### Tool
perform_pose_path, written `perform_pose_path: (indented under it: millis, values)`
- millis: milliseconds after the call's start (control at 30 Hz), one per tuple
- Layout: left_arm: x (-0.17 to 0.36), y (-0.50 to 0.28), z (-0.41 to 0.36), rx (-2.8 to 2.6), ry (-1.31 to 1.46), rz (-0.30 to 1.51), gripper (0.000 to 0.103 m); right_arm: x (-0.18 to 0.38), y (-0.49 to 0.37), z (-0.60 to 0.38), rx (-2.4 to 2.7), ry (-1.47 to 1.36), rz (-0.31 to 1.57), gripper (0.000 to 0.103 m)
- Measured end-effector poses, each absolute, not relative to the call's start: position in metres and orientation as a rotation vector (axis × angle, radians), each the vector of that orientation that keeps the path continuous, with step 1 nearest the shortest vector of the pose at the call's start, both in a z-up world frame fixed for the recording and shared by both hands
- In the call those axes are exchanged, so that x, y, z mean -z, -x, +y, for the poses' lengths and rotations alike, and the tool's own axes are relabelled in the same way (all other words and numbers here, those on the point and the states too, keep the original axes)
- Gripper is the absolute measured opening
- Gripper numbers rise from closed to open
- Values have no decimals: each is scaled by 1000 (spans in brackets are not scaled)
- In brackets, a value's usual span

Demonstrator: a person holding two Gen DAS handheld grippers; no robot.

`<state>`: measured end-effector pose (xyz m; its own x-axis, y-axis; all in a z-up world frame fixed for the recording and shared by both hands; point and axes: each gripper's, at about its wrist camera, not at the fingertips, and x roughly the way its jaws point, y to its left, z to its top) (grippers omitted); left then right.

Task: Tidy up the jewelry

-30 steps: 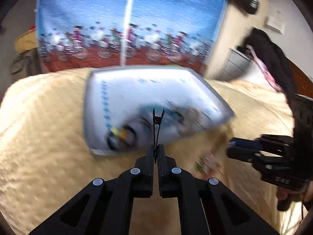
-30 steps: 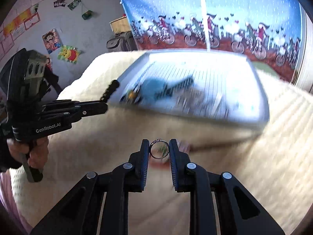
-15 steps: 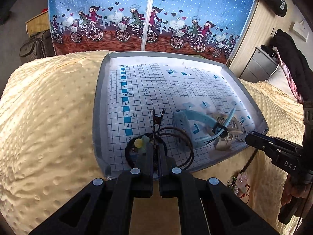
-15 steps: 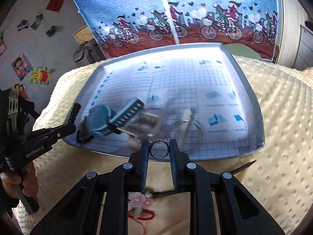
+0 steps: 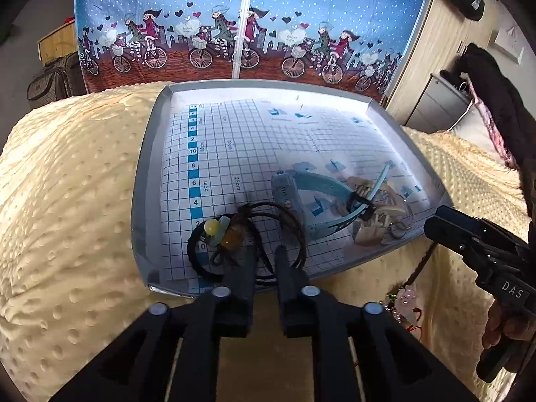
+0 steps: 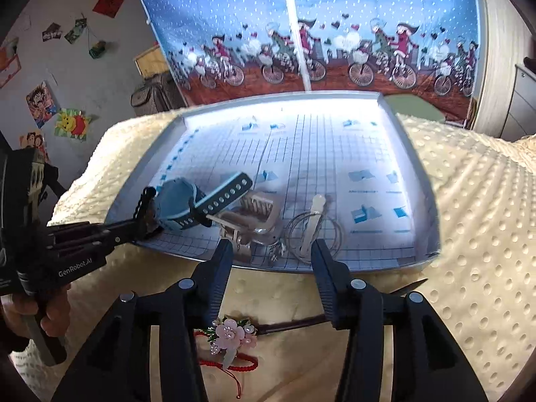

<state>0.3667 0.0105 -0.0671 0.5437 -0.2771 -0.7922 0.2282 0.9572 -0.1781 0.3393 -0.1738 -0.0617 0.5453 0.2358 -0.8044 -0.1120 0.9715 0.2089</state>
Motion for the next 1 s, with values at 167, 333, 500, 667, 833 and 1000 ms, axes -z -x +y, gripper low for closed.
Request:
perform_pose_path:
  millis: [167,333,500,667,833,1000]
  values:
    - [48,-343,21,281,123,804,88,42,-317,-188,-168,-184,876,65]
    - [20,-308,24,290,133,674,98,17,-289,-199,-168,-238,788,97]
    - [-6,-262,33,291,143,530,103,-11,-247,-204,-199,-268,677,102]
    - [-19,-220,43,297,154,474,103,-34,-193,-190,-159,-188,598,102]
    - [-21,-188,49,270,123,506,103,-44,-158,-181,-124,-159,583,102]
    - [-19,-161,60,273,119,527,103,-47,-132,-176,-82,-152,629,102]
